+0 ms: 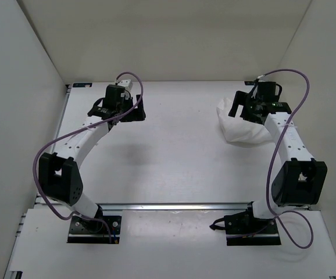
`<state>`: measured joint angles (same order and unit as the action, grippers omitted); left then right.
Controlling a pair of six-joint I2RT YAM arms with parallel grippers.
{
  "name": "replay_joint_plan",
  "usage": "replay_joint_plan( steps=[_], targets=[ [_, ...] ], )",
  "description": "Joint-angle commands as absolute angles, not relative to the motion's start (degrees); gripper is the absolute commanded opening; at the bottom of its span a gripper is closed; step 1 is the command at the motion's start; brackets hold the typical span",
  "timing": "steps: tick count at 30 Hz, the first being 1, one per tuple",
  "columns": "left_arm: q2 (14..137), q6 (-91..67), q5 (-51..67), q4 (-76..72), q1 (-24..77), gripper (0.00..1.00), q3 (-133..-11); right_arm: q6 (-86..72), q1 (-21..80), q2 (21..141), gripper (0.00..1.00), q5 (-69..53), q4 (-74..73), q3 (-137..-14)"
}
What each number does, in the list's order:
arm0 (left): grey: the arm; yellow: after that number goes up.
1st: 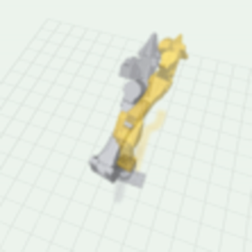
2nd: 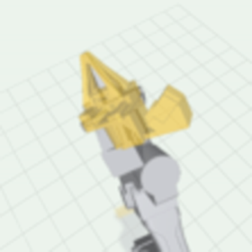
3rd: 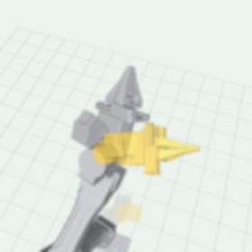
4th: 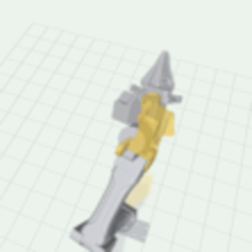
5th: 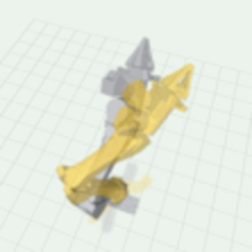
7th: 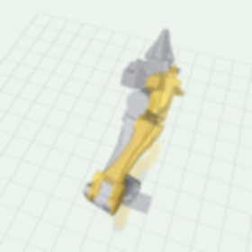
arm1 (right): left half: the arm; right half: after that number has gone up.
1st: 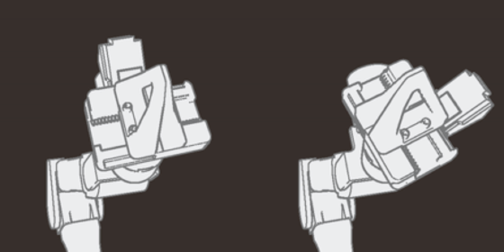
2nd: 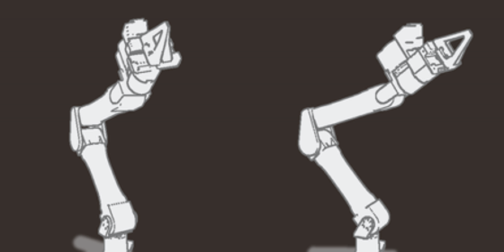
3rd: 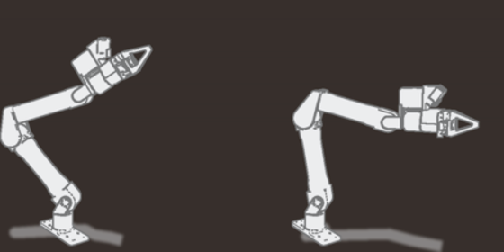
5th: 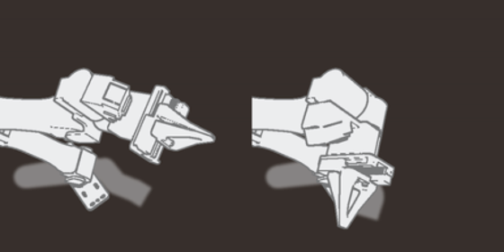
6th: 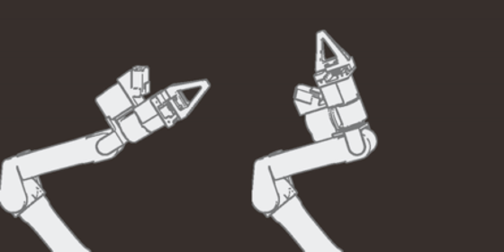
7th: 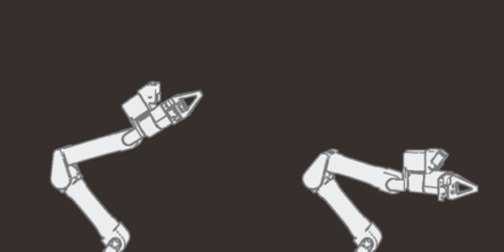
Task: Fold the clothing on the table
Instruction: Move the skirt to the center of the board
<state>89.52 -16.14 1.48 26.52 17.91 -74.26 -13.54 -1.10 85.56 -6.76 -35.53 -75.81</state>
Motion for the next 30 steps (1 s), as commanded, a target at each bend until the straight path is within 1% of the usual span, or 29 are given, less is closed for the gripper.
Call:
replay_joint_plan(
  steps=[1,6,11,16,20,21,23,24,25,26,27,28,29,30],
  targets=[
    [89.21,-17.57,5.35,23.03,18.11,0.99,-73.04,-14.59,-0.35,88.76,0.99,-3.43,-37.43,-79.19],
    [90.43,-16.27,5.99,23.12,18.98,0.99,-73.13,-11.17,0.97,92.63,0.99,2.89,-38.67,-86.74],
    [92.99,-15.2,6.94,25.57,20.21,0.99,-78.29,-9.67,-3.59,98.51,0.99,3.42,-38.23,-91.83],
    [98.33,-12.75,3.08,30.13,24.6,0.99,-87.16,-6.33,-3.16,102.65,0.99,14.58,-39.37,-91.76],
    [102.3,-14.32,6.23,33.57,23.73,0.99,-92.37,-6.5,-2.46,107.04,0.99,13.19,-38.85,-90.7],
    [102.22,-14.41,7.55,33.66,23.64,0.99,-91.85,-6.33,-2.81,108.27,0.98,11.88,-38.24,-90.7],
    [101.78,-14.59,8.26,33.22,23.21,0.98,-91.32,-6.94,-2.38,110.73,0.92,11.16,-37.88,-91.75],
    [101.26,-14.33,7.65,33.22,23.2,0.99,-90.36,-7.03,-1.94,112.48,0.9,11.25,-37.79,-92.71],
    [100.12,-14.24,7.21,32.87,23.2,0.99,-88.96,-7.12,-1.5,113.37,0.84,10.9,-37.71,-93.33],
    [99.59,-14.24,7.12,32.44,22.86,0.98,-88.08,-7.21,-1.15,114.86,0.76,11.07,-37.97,-94.82],
    [98.71,-14.41,7.03,31.82,22.33,0.99,-86.67,-6.95,-0.97,116.7,0.58,10.64,-39.36,-96.84],
    [97.83,-14.59,7.73,31.47,21.98,0.99,-86.14,-7.29,-1.05,117.76,0.46,11.42,-39.81,-99.55],
    [97.04,-14.94,8.08,31.2,21.36,0.98,-85.09,-7.21,-0.53,119.6,0.24,11.51,-41.73,-100.71],
    [96.68,-15.12,8.35,30.77,20.75,0.99,-84.56,-7.21,-0.35,121.19,0.16,12.21,-42.79,-102.9]
  ],
)
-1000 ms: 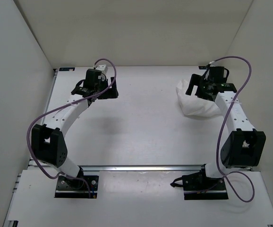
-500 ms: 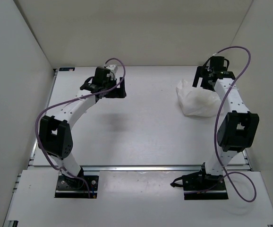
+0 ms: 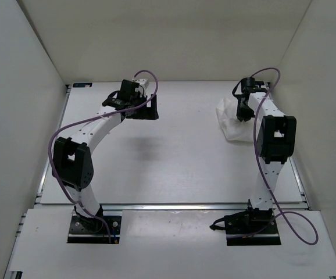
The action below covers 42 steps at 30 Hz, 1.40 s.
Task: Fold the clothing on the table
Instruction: Move the skirt to the center of the board
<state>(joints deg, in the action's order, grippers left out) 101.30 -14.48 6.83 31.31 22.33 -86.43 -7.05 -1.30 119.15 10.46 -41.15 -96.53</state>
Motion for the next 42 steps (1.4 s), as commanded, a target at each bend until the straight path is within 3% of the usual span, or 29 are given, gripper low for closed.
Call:
replay_joint_plan(
  steps=[1,6,12,16,20,24,26,33,34,36,37,38,40,42],
  targets=[
    [95.9,-15.29,8.7,30.59,20.39,0.98,-83.77,-7.21,-0.35,121.98,0.0,13.09,-43.59,-105.44],
    [94.83,-15.29,9.76,29.01,19.25,0.99,-82.09,-7.82,1.49,121.39,0.0,8.45,-44.83,-112.49],
    [95.54,-18.27,13.79,26.64,16.97,0.98,-81.22,-13.09,7.1,113.56,0.0,-12.12,-37.19,-115.38],
    [92.73,-17.76,11.61,26.8,15.21,0.99,-79.98,-9.5,18.78,116.97,0.0,-18.11,-44.88,-138.96],
    [88.34,-15.12,5.55,30.05,12.22,0.99,-81.03,-10.02,25.13,113.13,0.0,-14.1,-47.55,-145.2],
    [85.7,-15.56,1.51,33.04,10.19,0.99,-82.79,-15.46,15.66,95.04,0.0,-15.54,-37.11,-107.17],
    [85.08,-15.82,0.09,33.92,10.55,0.99,-83.58,-17.3,10.57,87.22,0.0,-14.85,-29.91,-94.3],
    [79.81,-17.23,2.1,32.88,9.4,0.99,-79.46,-12.93,4.75,86.66,0.02,-14.33,-28.84,-73.16],
    [79.02,-16.88,2.37,32.78,9.93,0.99,-77.71,-12.83,4.92,87.18,0.05,-14.15,-27.52,-70.34],
    [77.44,-16.7,4.91,30.86,10.28,0.99,-75.33,-13.18,4.74,88.41,0.19,-15.47,-26.46,-66.73],
    [76.47,-16.7,6.49,30.24,10.46,0.99,-73.76,-12.31,4.4,88.85,0.47,-16.86,-26.11,-66.27],
    [76.2,-16.79,8.85,29.19,10.63,0.98,-72.09,-12.22,3.87,90.42,0.85,-17.66,-26.8,-66.27],
    [74.54,-17.05,11.49,27.08,11.07,0.99,-69.98,-11.87,3.69,92.19,0.99,-16.88,-29.61,-67.93],
    [73.66,-16.44,14.84,24.27,13.26,0.98,-67.95,-11.43,3.6,91.24,0.99,-15.91,-30.24,-68.47]
  ],
)
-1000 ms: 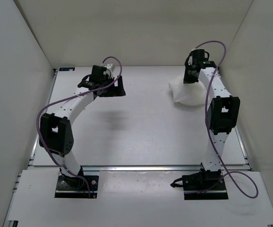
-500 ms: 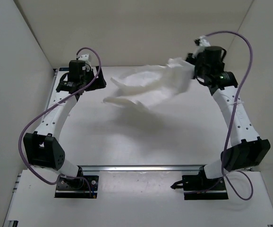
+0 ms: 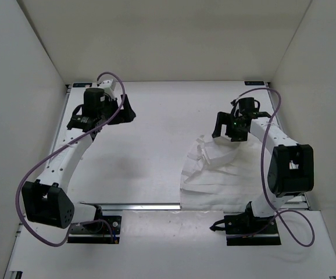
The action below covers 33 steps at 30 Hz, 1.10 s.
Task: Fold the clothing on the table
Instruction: Move the skirt to the center of the board
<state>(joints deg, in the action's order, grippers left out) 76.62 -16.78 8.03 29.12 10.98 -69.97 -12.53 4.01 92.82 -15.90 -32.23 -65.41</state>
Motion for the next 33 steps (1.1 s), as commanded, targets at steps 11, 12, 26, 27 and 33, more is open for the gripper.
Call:
replay_joint_plan(
  steps=[11,12,26,27,33],
  targets=[
    [80.76,-14.85,32.68,10.21,38.13,0.84,-62.85,-8.96,-2.37,77.63,0.99,-9.41,-33.49,-70.77],
    [81.38,-15.2,34.87,7.93,40.15,0.81,-62.41,-8.7,-3.59,76.82,0.98,-9.14,-33.4,-69.8],
    [102.73,-25.13,47.55,-12.47,51.24,0.01,-59.77,-12.83,-9.32,63.82,0.5,-1.06,-34.98,-55.03],
    [104.05,-25.22,48.33,-12.74,51.94,0.0,-59.85,-13.18,-9.4,63.29,0.5,-0.45,-35.33,-54.67],
    [111.34,-21.0,33.88,-1.86,55.89,0.0,-63.89,-13.35,-10.46,61.87,0.52,-1.84,-36.48,-52.21]
  ],
)
